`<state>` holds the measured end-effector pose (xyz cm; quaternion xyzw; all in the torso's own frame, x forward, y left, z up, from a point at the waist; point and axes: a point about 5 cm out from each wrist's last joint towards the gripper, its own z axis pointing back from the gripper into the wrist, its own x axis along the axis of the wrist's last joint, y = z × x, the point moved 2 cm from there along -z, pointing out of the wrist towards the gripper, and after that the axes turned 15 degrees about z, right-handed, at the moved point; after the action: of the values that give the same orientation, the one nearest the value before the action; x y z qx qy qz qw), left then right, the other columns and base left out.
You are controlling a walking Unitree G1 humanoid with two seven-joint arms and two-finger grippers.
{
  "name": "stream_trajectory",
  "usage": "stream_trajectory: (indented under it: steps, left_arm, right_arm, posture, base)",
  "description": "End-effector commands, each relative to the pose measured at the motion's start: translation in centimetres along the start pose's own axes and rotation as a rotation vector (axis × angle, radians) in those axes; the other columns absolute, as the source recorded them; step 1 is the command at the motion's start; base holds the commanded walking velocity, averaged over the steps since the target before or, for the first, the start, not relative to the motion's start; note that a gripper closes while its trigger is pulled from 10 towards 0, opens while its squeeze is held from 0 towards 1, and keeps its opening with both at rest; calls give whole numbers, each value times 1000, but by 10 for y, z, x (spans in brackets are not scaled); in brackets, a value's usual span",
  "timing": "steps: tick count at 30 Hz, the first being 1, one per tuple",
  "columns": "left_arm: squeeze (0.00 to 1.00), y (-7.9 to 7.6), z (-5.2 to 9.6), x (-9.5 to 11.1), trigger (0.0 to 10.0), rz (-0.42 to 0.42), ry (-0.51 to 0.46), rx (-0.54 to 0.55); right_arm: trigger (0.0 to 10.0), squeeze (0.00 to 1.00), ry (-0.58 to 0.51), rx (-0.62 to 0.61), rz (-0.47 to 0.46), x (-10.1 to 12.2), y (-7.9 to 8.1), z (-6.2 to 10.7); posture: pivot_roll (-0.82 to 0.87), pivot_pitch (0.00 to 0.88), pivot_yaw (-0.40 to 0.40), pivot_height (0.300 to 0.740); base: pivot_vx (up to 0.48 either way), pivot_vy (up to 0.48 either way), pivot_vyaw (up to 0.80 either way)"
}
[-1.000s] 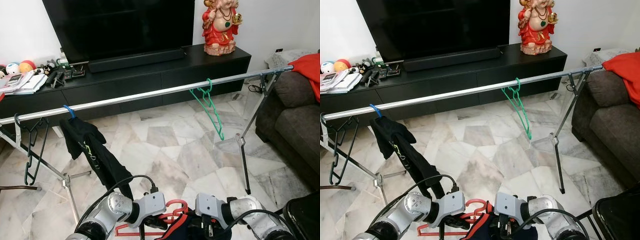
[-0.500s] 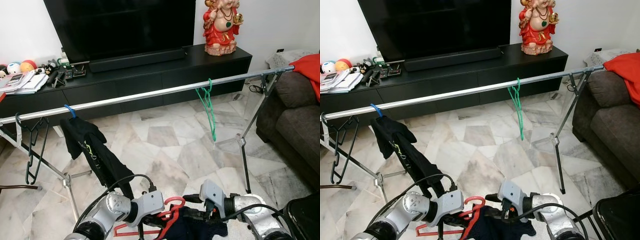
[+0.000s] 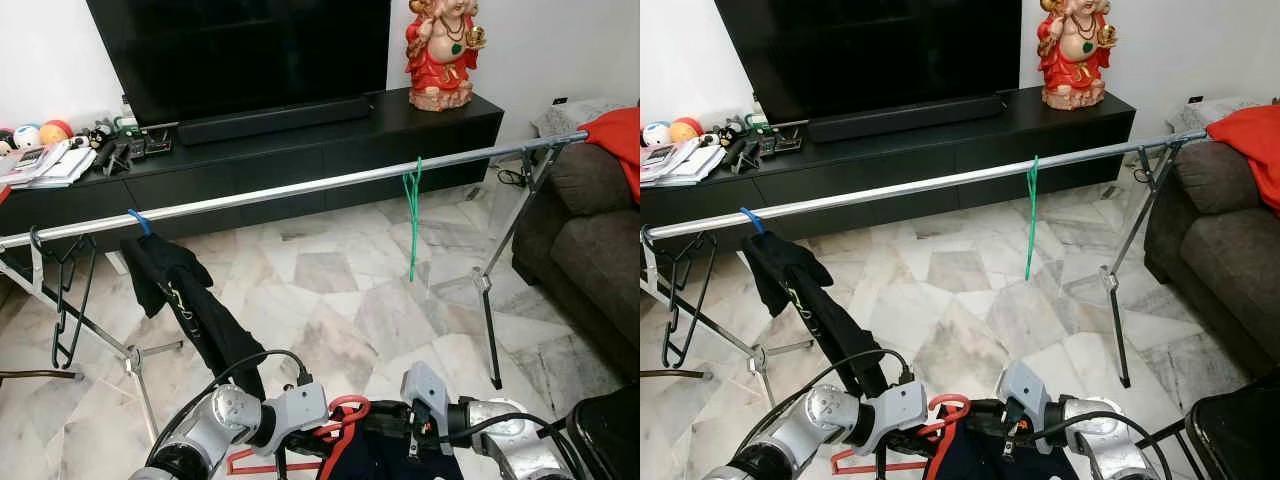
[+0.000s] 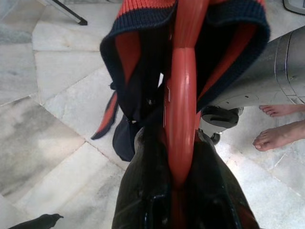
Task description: Hang hanger
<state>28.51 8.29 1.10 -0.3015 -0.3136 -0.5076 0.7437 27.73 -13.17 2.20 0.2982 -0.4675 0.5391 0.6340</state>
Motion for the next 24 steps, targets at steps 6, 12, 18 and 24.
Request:
stream_trajectory:
  steps: [6,12,18,24]
  left_arm:
    - [0,-2,2,-12,0,18,35,-6]
    - [0,0,4,-18,0,23,53,23]
    - [0,5,15,-36,0,57,86,87]
    - [0,16,43,-64,0,79,175,175]
  right_arm:
    - [0,0,-11,4,4,1,4,-1]
    - [0,0,26,-49,14,-5,0,9]
    - [0,0,36,-162,8,-9,-8,28]
    - [0,0,98,-214,4,-23,-1,52]
  posture:
    - [-50,42,83,740]
    - [-54,48,76,740]
    - [-54,52,76,740]
    - [-53,59,76,740]
  base:
    - [0,0,0]
    - [0,0,0]
    - [0,0,0]
    - [0,0,0]
